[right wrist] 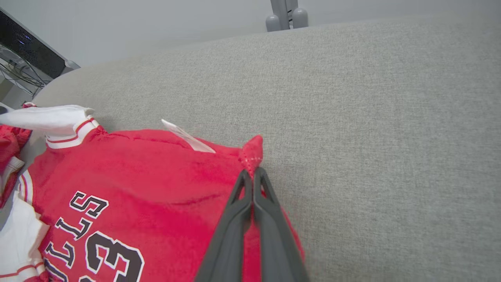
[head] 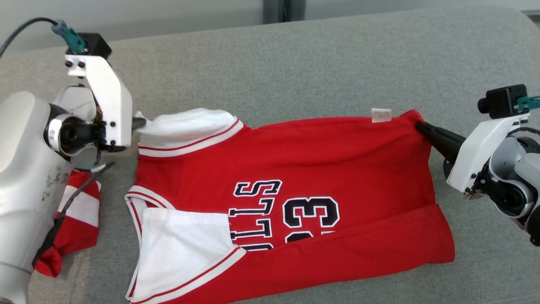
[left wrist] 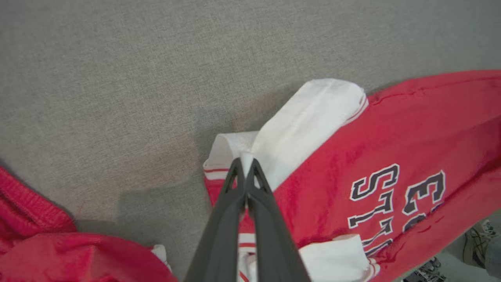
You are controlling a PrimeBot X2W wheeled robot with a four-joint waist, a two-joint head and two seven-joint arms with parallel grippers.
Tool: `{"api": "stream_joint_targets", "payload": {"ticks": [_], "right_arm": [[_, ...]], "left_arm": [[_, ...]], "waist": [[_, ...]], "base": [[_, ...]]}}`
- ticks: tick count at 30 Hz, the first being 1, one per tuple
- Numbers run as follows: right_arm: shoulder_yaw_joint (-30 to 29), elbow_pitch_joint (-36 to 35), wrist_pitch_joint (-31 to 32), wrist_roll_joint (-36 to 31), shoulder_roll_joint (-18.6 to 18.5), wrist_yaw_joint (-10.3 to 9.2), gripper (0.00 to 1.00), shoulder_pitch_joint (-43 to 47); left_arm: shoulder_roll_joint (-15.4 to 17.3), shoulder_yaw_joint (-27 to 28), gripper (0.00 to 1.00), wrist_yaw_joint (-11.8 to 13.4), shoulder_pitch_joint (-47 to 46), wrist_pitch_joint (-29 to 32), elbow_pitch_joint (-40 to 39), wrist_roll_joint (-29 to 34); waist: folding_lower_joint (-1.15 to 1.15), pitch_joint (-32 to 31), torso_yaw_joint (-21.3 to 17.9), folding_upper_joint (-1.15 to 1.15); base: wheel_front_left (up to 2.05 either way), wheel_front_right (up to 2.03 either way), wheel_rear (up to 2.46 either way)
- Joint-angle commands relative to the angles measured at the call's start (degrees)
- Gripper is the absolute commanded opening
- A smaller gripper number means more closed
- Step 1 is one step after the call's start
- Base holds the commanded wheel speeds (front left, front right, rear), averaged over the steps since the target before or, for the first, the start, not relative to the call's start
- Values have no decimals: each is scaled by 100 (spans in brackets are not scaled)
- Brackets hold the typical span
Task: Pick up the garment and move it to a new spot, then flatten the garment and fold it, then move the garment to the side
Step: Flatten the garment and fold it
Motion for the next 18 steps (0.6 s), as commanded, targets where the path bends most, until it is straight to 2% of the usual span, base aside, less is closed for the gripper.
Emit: {"api": "stream_joint_targets", "payload": {"ticks": [1, 8, 16, 18], "right_arm": [[7, -43, 71, -8, -34, 3, 0, 97], [15, -314, 606, 42, -163, 3, 0, 142], [21, -425, 1004, 116, -263, 3, 0, 187], [21, -452, 1023, 124, -279, 3, 0, 189]], "left_arm": [[40, 21, 0, 4, 80, 95, -92, -59], [267, 19, 0, 326, 519, 1125, -907, -510], [659, 43, 0, 786, 1057, 1868, -1964, -825], [699, 44, 0, 831, 1121, 1943, -2069, -861]], "waist": [[0, -73, 39, 0], [0, -260, 86, 0], [0, -385, 139, 0], [0, -395, 147, 0]], "base": [[0, 0, 0], [0, 0, 0], [0, 0, 0], [0, 0, 0]]}}
